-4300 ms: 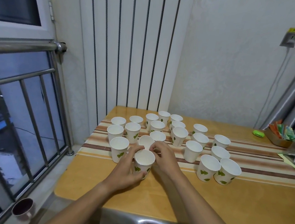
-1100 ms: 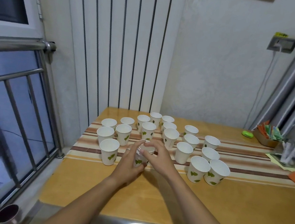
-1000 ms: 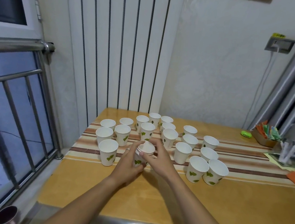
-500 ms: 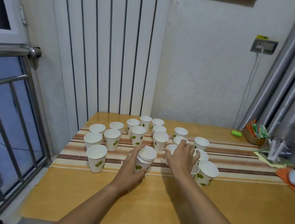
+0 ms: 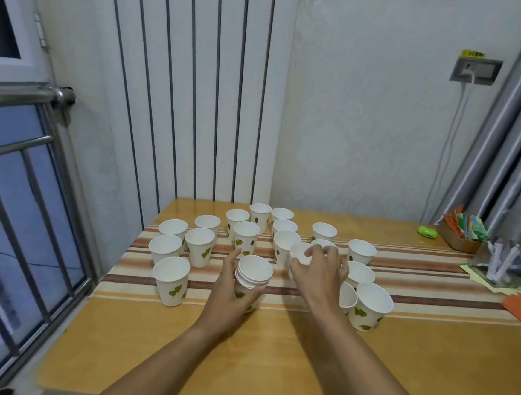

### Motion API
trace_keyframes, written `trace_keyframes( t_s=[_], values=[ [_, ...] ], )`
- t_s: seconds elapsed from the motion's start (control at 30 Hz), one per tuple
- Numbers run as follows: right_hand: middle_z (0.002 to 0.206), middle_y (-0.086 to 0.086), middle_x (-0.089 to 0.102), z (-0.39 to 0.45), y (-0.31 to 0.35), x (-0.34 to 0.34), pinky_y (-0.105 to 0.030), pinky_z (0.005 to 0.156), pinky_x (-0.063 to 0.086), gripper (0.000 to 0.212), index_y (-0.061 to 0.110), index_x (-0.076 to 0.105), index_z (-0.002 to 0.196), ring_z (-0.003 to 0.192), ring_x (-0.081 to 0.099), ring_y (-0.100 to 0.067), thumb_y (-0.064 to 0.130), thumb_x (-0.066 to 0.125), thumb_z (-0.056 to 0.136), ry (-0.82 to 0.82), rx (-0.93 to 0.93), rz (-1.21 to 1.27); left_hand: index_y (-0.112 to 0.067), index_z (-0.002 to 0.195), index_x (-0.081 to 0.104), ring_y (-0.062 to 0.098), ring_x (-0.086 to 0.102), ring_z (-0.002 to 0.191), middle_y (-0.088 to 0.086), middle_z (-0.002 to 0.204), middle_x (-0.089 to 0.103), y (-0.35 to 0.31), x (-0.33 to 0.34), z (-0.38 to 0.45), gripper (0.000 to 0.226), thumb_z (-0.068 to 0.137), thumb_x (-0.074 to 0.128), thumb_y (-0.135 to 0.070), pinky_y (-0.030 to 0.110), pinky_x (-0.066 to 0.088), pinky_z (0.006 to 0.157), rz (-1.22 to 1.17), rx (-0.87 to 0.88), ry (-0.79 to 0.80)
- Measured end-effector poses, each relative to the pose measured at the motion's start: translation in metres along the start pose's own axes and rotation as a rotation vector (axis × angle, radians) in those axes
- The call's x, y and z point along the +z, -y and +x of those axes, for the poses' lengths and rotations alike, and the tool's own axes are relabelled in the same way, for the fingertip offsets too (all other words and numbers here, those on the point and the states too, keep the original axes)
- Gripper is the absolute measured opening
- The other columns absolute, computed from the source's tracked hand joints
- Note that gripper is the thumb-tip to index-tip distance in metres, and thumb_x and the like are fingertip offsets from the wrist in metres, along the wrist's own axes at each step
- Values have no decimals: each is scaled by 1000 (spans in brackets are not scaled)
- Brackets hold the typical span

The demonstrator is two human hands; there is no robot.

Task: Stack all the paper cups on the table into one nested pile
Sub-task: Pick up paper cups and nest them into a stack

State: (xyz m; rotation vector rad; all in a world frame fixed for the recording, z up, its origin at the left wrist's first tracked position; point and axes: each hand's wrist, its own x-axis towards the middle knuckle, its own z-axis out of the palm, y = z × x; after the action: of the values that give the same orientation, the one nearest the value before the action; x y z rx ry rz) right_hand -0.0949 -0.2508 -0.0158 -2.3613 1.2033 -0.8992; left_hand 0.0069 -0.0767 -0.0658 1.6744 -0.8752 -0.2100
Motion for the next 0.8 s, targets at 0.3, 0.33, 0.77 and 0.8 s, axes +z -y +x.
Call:
trace_keyframes(
  t_s=[0.3, 0.33, 0.77, 0.8],
  values=[
    [116, 6, 48, -24, 34, -26, -11, 85, 38, 24, 17, 61, 115, 103, 52, -11, 20, 65, 92, -102, -380, 467, -37, 137, 58, -5, 58, 125, -22, 133, 67, -2, -1, -3, 62, 85, 91, -41, 25, 49, 100, 10, 26, -69],
    [115, 5, 49, -23, 35, -25, -8, 84, 39, 23, 16, 61, 115, 101, 52, -11, 17, 65, 93, -106, -387, 461, -37, 137, 59, -5, 58, 125, -23, 132, 67, -1, -2, -3, 62, 84, 91, -42, 24, 49, 100, 16, 26, -67],
    [112, 1, 69, -22, 5, 14, -30, 76, 59, 45, 22, 61, 135, 99, 69, -15, 29, 75, 93, 485, 183, 694, -43, 134, 57, -11, 60, 122, -37, 128, 65, 7, -17, -2, 52, 91, 86, -34, 21, 51, 99, -62, -59, 4],
    [113, 1, 70, -24, 4, 16, -27, 74, 57, 44, 24, 62, 133, 100, 70, -14, 29, 77, 92, 505, 207, 716, -43, 134, 56, -12, 59, 122, -39, 128, 64, 7, -17, -2, 52, 92, 86, -34, 20, 50, 99, -53, -60, 11]
  ],
)
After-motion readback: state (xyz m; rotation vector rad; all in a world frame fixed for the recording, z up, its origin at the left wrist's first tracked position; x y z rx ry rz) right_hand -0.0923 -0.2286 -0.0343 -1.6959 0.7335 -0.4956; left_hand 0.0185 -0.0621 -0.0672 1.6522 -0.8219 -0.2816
